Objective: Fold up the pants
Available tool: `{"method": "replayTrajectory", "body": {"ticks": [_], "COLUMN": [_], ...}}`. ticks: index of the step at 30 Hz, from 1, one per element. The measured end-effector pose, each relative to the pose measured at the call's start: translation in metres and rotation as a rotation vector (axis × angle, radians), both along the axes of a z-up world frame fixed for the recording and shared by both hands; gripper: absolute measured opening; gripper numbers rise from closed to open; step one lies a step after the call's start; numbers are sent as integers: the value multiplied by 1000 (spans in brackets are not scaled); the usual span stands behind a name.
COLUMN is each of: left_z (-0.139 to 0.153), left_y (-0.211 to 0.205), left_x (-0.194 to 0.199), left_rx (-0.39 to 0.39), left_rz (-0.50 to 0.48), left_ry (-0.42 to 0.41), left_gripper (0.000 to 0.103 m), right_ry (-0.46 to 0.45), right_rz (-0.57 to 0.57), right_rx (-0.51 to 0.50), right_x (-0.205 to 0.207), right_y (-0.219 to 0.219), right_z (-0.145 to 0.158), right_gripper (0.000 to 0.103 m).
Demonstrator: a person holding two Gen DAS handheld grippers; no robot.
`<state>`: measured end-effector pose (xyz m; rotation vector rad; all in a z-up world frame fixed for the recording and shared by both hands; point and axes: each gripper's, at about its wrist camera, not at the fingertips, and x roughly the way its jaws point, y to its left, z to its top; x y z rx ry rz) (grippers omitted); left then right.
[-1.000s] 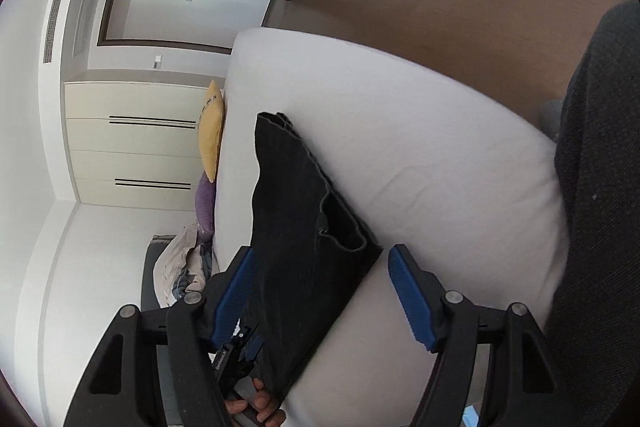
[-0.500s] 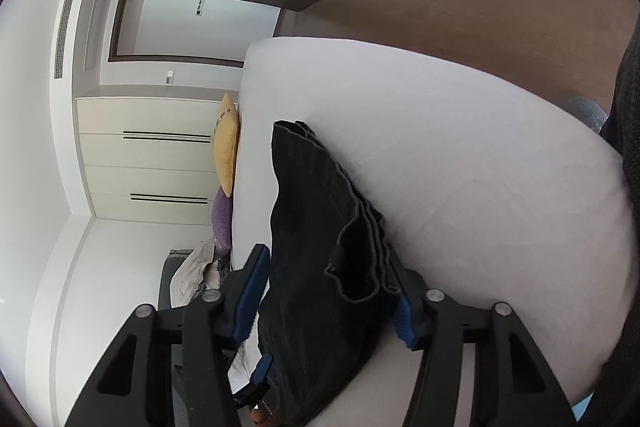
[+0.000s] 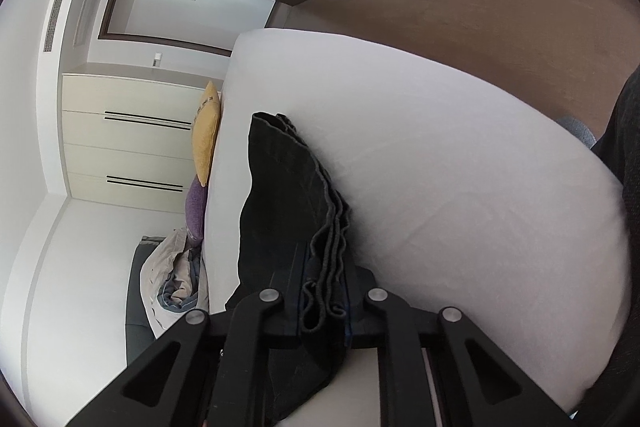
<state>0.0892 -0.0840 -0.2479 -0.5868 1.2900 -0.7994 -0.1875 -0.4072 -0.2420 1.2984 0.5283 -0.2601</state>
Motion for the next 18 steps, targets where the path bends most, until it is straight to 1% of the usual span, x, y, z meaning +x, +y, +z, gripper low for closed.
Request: {"method": "replayTrajectory", "body": {"ticks": [4, 8, 13, 15, 18], "left_z": [-7, -8, -9, -9, -9], "left_y": [-6, -10, -15, -15, -5], "left_x": [1, 1, 0, 0, 1], "left_rx": [-27, -27, -48, -50, -57], "left_rz": [2, -5, -10, -12, -17], "left_ry": [9, 2, 7, 5, -2], "left_gripper": [34, 34, 34, 34, 34], "right_ry": [22, 41, 57, 68, 91], "right_rz": [7, 10, 12, 12, 11], "right_rx": [-28, -54, -73, -85, -108], "right_x": [3, 8, 11, 13, 17], "right_y": [2, 6, 10, 12, 16], "right_z": [5, 9, 13, 16, 19], "right_gripper": [13, 13, 13, 13, 13]}}
